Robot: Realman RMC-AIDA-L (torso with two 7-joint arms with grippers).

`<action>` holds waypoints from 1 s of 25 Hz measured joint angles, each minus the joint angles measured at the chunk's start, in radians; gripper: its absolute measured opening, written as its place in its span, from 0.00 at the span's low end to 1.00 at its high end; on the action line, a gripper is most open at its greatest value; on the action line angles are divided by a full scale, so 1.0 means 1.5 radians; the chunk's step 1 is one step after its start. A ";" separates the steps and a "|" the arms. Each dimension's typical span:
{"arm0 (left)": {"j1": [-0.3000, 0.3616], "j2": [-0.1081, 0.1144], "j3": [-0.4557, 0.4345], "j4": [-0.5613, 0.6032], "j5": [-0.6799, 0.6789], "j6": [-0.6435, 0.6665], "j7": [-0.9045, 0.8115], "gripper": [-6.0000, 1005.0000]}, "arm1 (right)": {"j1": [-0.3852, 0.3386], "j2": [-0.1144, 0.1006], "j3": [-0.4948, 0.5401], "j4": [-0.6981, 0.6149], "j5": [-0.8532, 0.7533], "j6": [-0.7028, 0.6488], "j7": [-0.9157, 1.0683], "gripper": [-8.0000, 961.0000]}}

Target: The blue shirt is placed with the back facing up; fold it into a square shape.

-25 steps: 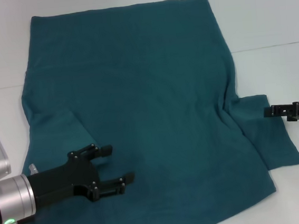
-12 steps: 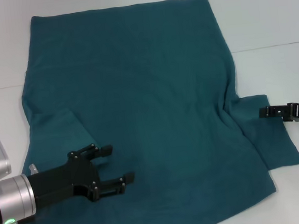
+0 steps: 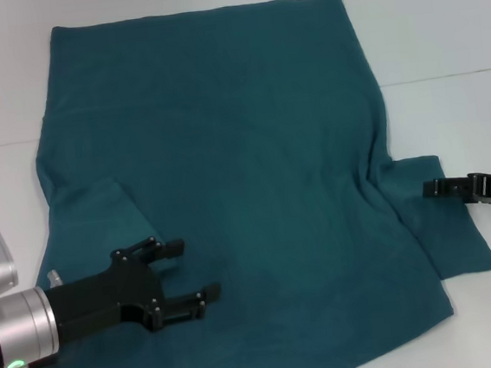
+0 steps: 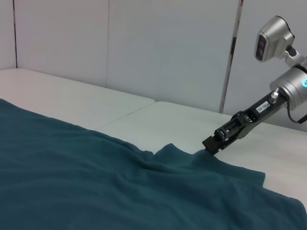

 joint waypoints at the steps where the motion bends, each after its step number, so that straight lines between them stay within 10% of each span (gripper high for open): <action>1: 0.000 0.000 0.000 0.000 0.000 0.000 0.000 0.89 | 0.000 0.000 0.000 -0.001 0.000 0.000 0.000 0.95; 25: 0.002 0.000 0.000 0.001 0.000 0.000 0.000 0.89 | 0.004 0.009 -0.004 0.001 0.001 0.020 -0.004 0.93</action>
